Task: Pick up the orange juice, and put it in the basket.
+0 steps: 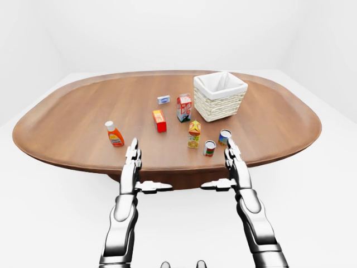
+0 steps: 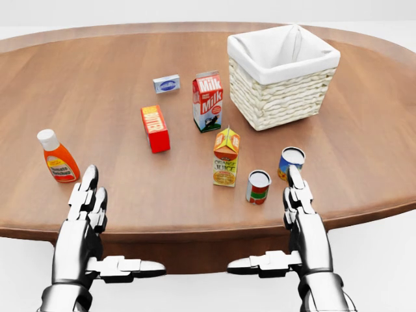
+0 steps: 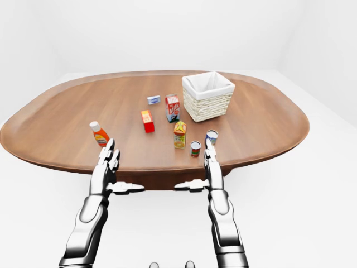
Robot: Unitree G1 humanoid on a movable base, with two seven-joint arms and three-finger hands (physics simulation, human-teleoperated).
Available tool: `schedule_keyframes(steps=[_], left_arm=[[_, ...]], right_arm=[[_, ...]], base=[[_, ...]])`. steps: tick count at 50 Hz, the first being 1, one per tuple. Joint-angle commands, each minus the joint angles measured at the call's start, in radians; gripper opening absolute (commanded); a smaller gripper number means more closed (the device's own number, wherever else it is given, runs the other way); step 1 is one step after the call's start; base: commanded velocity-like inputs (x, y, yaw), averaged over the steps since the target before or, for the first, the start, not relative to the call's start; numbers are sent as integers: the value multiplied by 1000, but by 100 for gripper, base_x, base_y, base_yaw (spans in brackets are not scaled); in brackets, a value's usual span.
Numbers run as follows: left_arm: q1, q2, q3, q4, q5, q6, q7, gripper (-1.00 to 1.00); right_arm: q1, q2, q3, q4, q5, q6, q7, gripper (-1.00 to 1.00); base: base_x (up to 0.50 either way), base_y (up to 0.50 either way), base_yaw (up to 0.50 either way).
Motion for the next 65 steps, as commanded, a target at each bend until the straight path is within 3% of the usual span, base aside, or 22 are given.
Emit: schedule_keyframes(steps=[1, 2, 3, 4, 5, 6, 7, 9, 11, 13, 16, 29, 35, 50, 65], left_arm=[[82, 12, -2, -149, -59, -6, -134, 100], [95, 2, -1, -158, -100, -53, -166, 100], [101, -4, 5, -162, -120, -63, -166, 100], [92, 4, 0, -155, -96, -31, -157, 100], [89, 12, -29, -150, -6, -29, -134, 100], [95, 6, -32, -165, 21, -26, -114, 100], [101, 5, -35, -183, 31, -19, -110, 100], [113, 3, -39, -233, 26, 27, -119, 100], [126, 3, -35, -289, 7, 44, -130, 100], [144, 7, -31, -392, 16, 76, -125, 100], [155, 10, -29, -443, 67, 76, -108, 100], [167, 6, -7, -642, 78, 76, -147, 100], [181, 2, -22, -639, 91, 76, -144, 100], [194, 8, -29, -715, 140, 76, -145, 100], [196, 0, -16, -686, 118, 76, -147, 100]], right_arm=[[-117, -38, 4, 138, -211, 87, -36, 100], [-124, -35, -13, 102, -164, 87, 13, 100], [-122, -25, -32, 80, -124, 87, 27, 100], [-120, -17, -47, 91, -94, 87, 19, 100], [-55, 16, -53, 48, 12, 87, 74, 100], [-8, 19, -26, -9, 62, 87, 138, 100], [9, 11, -8, -41, 36, 87, 124, 100], [27, 2, 9, -156, 8, 84, 106, 100], [36, 0, 8, -272, 13, 87, 100, 100], [19, -19, 8, -417, -40, 87, 87, 100], [2, -17, -6, -504, -36, 87, 100, 100], [-28, -29, -36, -685, -19, 87, 151, 100], [-11, -20, -9, -701, -29, 87, 159, 100], [-58, -32, -38, -751, -34, 87, 142, 100], [-34, -25, -39, -743, -15, 87, 141, 100]], base=[[0, 0, 0], [0, 0, 0], [0, 0, 0], [0, 0, 0], [0, 0, 0], [0, 0, 0], [0, 0, 0], [0, 0, 0], [0, 0, 0], [0, 0, 0], [0, 0, 0], [4, -46, 0], [5, -50, 0], [8, -24, 0], [27, -48, 0]])
